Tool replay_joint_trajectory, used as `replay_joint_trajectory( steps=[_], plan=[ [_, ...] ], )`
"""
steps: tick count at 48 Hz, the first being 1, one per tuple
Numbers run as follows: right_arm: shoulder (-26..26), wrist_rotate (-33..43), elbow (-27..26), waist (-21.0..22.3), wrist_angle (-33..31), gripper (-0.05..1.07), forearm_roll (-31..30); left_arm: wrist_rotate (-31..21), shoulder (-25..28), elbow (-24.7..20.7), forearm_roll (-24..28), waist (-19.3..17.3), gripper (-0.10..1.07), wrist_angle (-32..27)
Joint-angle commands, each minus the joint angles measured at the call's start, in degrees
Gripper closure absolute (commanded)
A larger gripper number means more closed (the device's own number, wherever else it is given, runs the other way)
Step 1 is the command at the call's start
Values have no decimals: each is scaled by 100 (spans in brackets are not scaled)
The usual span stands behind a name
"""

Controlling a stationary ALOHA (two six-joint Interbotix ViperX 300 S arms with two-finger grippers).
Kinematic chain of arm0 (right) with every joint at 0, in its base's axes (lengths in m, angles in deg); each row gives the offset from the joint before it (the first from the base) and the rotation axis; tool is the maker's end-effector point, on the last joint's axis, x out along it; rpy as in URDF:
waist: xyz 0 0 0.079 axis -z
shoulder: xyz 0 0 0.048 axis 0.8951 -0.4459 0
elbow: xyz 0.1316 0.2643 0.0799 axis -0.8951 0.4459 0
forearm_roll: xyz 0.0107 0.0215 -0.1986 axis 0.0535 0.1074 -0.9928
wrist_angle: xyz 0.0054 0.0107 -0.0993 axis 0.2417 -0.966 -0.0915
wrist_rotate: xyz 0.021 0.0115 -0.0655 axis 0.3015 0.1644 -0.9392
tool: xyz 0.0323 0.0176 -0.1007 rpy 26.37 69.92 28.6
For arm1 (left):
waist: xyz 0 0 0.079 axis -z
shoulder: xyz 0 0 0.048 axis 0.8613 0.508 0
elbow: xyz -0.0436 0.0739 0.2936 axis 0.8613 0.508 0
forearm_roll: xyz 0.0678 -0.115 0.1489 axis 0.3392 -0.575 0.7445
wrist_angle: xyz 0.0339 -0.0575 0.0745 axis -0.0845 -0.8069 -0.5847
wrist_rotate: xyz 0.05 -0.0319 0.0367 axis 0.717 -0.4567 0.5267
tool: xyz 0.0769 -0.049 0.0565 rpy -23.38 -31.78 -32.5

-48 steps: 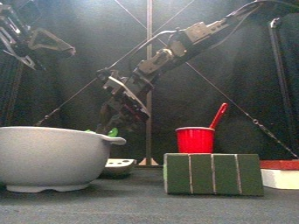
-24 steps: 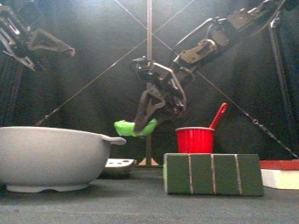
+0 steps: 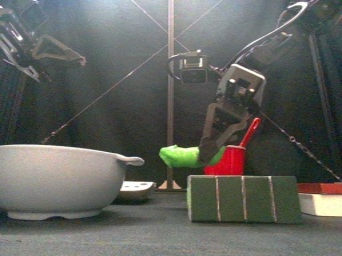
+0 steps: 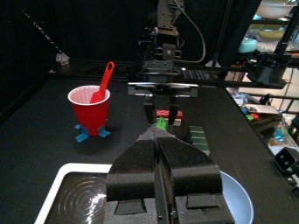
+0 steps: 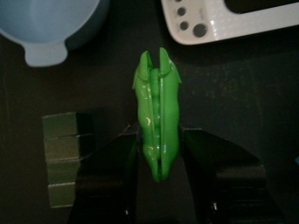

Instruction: Place pea above green sushi roll

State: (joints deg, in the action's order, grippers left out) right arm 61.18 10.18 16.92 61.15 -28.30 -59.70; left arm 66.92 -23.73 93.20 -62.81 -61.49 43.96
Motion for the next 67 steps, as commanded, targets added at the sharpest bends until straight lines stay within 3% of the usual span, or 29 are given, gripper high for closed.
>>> replay_joint_trajectory(
  steps=[1, 22, 37, 53, 67],
  plan=[
    [193, 18, 9, -9, 18, 43, -44, 9, 9, -62, 0, -18, 65, 53],
    [18, 0, 97, 26, -44, 41, -352, 0, 18, -35, 0, -88, 65, 53],
    [-281, 18, 70, 35, -79, 32, -369, 9, 9, -26, 0, -88, 65, 53],
    [-483, 44, -62, 62, -281, 31, -325, 9, 9, -18, 0, -97, 65, 53],
    [-466, 35, -97, 70, -369, 11, -272, 0, 9, -26, 0, -97, 65, 53]
  ],
)
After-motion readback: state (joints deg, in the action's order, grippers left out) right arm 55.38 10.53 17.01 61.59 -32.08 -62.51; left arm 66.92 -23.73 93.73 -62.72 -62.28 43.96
